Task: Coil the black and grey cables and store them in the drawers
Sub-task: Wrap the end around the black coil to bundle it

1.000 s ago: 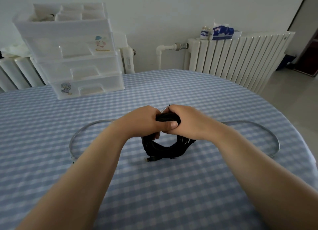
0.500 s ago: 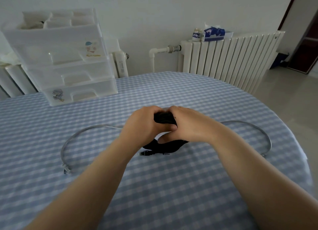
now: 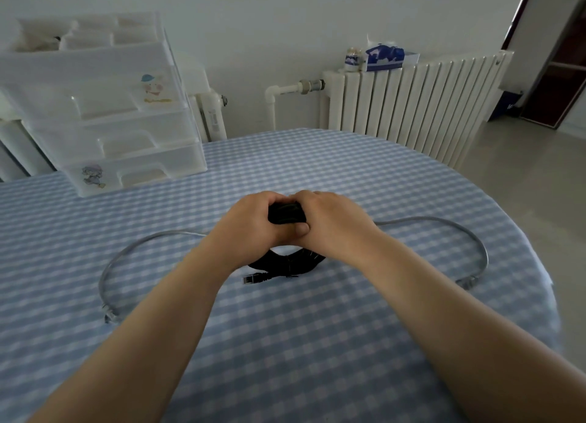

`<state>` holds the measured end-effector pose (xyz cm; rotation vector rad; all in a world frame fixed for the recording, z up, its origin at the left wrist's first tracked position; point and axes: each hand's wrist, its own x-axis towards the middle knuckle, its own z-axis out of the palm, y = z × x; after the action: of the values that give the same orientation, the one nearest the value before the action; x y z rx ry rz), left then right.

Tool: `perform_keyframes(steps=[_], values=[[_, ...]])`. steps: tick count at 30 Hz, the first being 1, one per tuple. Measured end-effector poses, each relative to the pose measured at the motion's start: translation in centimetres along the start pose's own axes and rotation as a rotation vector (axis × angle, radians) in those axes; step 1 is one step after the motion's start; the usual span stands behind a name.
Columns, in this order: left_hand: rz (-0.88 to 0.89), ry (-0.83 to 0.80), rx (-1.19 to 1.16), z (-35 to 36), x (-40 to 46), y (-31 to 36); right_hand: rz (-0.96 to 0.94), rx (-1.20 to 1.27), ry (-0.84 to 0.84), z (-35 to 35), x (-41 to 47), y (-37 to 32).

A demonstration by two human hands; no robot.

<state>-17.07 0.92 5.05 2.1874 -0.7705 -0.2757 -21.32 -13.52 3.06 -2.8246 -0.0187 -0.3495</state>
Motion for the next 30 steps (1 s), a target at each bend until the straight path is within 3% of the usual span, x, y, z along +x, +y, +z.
perform_keyframes(steps=[9, 11, 16, 23, 27, 30], values=[[-0.007, -0.209, -0.138, -1.8, -0.6, 0.6, 0.042, 0.014, -0.032, -0.5, -0.3, -0.7], [-0.008, -0.158, -0.164, -1.9, -0.7, 0.6, 0.021, 0.032, -0.017, -0.4, -0.3, -0.8], [0.139, 0.087, 0.183, -1.0, -0.4, 0.6, 0.079, 0.008, 0.045, 0.4, 0.1, -0.4], [-0.016, 0.150, -0.352, -0.9, -0.4, 0.3, -0.050, -0.127, 0.128, -0.1, -0.7, -0.8], [-0.053, 0.181, -0.443, -0.7, -0.1, -0.2, -0.144, -0.235, 0.224, 0.2, -0.9, -0.7], [0.001, 0.274, -0.385, 0.0, -0.1, -0.1, -0.131, -0.255, 0.271, 0.5, -0.8, -0.6]])
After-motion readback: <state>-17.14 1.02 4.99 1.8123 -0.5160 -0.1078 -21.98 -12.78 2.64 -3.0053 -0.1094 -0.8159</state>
